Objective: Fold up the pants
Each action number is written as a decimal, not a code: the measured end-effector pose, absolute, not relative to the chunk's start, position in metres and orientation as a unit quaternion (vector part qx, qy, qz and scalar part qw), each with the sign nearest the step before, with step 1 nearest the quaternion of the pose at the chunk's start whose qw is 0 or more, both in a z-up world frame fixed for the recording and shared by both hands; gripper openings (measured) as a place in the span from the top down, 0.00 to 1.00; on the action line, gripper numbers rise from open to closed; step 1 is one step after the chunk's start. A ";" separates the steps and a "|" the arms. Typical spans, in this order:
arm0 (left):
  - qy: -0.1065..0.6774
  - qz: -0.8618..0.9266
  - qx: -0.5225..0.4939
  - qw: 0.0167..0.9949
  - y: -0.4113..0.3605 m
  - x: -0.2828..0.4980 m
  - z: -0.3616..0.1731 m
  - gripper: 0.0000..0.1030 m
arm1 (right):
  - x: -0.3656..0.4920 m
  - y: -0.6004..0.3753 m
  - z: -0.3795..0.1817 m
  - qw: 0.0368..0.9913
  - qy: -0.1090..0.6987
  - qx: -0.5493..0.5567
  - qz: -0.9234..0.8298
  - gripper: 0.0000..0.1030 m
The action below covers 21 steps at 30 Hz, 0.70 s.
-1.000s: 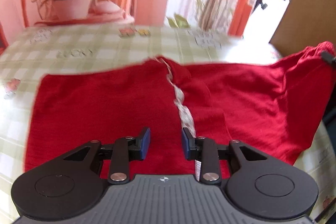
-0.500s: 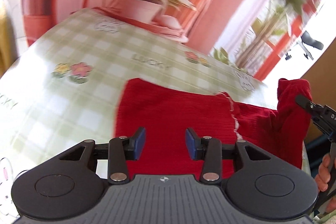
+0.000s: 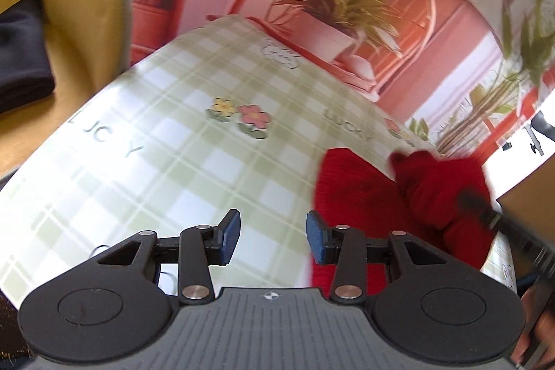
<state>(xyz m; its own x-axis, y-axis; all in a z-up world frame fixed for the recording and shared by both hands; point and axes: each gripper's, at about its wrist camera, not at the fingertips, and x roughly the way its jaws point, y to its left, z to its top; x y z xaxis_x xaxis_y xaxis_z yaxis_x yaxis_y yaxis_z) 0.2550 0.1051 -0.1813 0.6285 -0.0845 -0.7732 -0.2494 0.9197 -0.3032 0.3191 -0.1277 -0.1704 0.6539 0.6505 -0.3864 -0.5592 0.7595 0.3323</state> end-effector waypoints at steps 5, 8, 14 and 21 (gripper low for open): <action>0.433 0.044 -0.189 0.880 0.109 0.254 -0.184 0.57 | 0.307 -0.081 -0.216 0.875 0.321 0.030 0.360 0.86; 0.438 0.029 -0.187 0.879 0.100 0.263 -0.186 0.57 | 0.309 -0.084 -0.235 0.867 0.350 0.046 0.352 0.84; 0.454 -0.018 -0.203 0.867 0.072 0.282 -0.196 0.51 | 0.299 -0.112 -0.227 0.865 0.357 0.068 0.346 0.61; 0.473 -0.045 -0.244 0.845 0.038 0.322 -0.219 0.41 | 0.272 -0.184 -0.201 0.906 0.311 0.108 0.264 0.59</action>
